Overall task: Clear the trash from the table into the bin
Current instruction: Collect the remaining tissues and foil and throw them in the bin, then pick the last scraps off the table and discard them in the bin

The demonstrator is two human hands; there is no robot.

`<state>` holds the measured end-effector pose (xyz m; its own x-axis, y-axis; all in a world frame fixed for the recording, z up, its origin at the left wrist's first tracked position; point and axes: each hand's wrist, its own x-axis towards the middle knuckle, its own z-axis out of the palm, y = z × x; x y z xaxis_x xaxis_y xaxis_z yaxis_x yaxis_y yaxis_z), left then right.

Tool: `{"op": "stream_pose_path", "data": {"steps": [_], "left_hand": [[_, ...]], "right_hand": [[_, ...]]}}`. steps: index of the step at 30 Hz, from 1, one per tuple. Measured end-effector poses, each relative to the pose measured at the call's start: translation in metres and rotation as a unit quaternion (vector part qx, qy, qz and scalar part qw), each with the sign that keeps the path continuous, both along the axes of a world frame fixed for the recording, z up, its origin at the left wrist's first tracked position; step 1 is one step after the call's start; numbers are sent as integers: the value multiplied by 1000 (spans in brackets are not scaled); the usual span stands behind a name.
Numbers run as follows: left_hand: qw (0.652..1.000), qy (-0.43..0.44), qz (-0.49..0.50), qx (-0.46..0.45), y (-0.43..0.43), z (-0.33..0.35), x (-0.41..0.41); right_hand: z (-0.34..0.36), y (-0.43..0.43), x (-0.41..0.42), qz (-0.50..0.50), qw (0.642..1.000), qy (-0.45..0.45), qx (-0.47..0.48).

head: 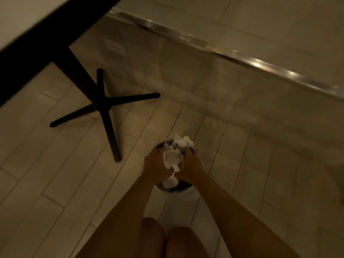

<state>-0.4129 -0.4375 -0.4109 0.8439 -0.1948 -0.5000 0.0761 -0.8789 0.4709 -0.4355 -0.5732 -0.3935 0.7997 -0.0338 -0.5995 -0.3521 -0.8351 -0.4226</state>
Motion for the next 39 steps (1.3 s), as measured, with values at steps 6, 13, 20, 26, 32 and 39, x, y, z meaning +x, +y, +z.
{"op": "stream_pose_path", "data": {"steps": [6, 13, 20, 26, 32, 39], "left_hand": [[995, -7, -48, 87, -2, 54, -10], [995, -84, -46, 9, -29, 185, -4], [981, -176, -74, 25, -41, 348, 29], [962, -271, -10, 31, -5, 447, 61], [954, -288, 58, 63, 72, 478, 81], [951, -265, 128, 98, 173, 463, 83]], "right_hand": [[55, -4, -13, 1, 1000, 8, -26], [177, -19, -7, -16, 998, -25, -48], [335, -18, 30, 13, 990, -132, -47], [430, 9, 71, 25, 978, -196, -61], [457, 61, 98, 74, 969, -235, -28], [452, 152, 117, 124, 968, -217, -32]]}}
